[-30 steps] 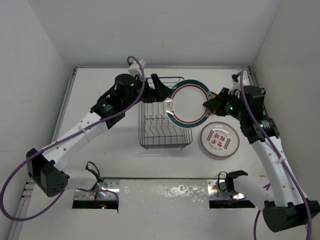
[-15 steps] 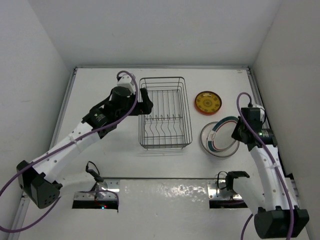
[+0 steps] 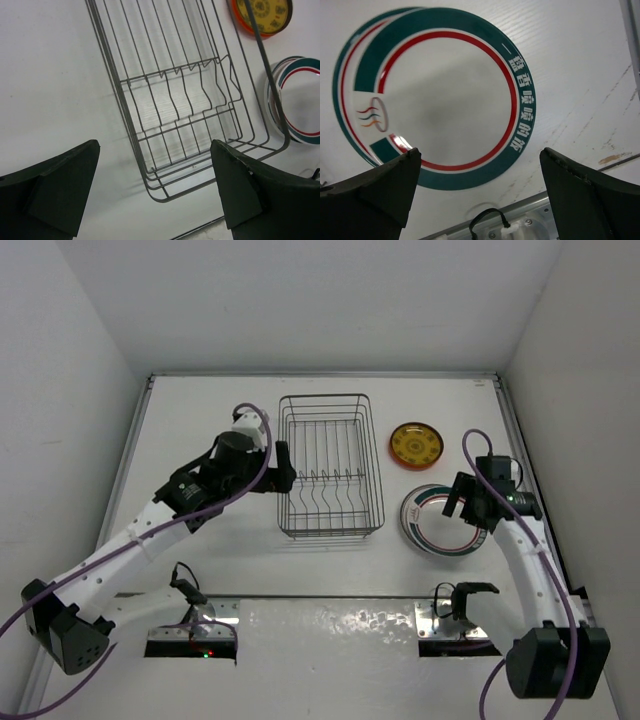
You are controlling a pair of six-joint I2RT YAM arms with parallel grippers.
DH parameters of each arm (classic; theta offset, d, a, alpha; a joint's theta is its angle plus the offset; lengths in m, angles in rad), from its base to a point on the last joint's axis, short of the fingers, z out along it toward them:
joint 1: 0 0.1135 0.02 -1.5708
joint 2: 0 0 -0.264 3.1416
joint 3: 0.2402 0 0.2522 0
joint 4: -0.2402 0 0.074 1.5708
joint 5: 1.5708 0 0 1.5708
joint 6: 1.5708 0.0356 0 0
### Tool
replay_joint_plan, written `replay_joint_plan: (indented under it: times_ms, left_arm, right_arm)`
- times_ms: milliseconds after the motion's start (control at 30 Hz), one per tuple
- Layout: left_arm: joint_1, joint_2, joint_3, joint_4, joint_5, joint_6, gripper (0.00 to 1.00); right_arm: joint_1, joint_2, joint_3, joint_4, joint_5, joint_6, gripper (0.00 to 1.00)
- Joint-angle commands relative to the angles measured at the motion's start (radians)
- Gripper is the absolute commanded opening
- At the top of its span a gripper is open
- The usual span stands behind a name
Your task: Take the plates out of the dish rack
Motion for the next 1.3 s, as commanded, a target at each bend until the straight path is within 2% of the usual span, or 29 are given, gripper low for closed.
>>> replay_joint_plan:
  times_ms: [0,133,300,400,500,600,767,833,1000,1267]
  left_arm:
    - [0.008,-0.034,-0.012,-0.024,-0.038,0.014,0.9]
    - [0.008,-0.042,-0.022,-0.075,-0.227,-0.033,0.9]
    - [0.008,-0.056,0.016,-0.186,-0.49,-0.145,0.91]
    - [0.008,-0.112,0.031,-0.223,-0.584,-0.16,0.93]
    - [0.008,-0.152,0.045,-0.277,-0.678,-0.191,0.95]
    - [0.008,-0.226,0.059,-0.308,-0.731,-0.193,0.96]
    - [0.008,-0.335,0.1,-0.421,-0.816,-0.174,1.0]
    - [0.008,-0.365,0.125,-0.487,-0.839,-0.173,1.0]
    - [0.008,-0.457,0.169,-0.564,-0.835,-0.165,1.0]
    - [0.006,-0.556,0.166,-0.569,-0.793,-0.153,1.0]
  right_arm:
    - [-0.003,0.066,0.004,0.012,-0.019,-0.041,0.99]
    - [-0.003,0.035,0.049,0.021,-0.045,-0.067,0.99]
    - [-0.003,0.053,0.184,-0.079,-0.066,-0.133,0.99]
    - [-0.001,-0.02,0.251,-0.103,-0.149,-0.183,0.99]
    - [-0.001,-0.068,0.329,-0.148,-0.143,-0.229,0.99]
    - [0.002,-0.129,0.495,-0.235,-0.086,-0.271,0.99]
    - [0.071,-0.241,0.604,-0.326,-0.031,-0.298,0.99]
    - [0.123,-0.278,0.598,-0.34,-0.031,-0.317,0.99]
    - [0.235,-0.417,0.517,-0.376,0.096,-0.329,0.99]
    - [0.287,-0.484,0.448,-0.392,0.179,-0.314,0.99]
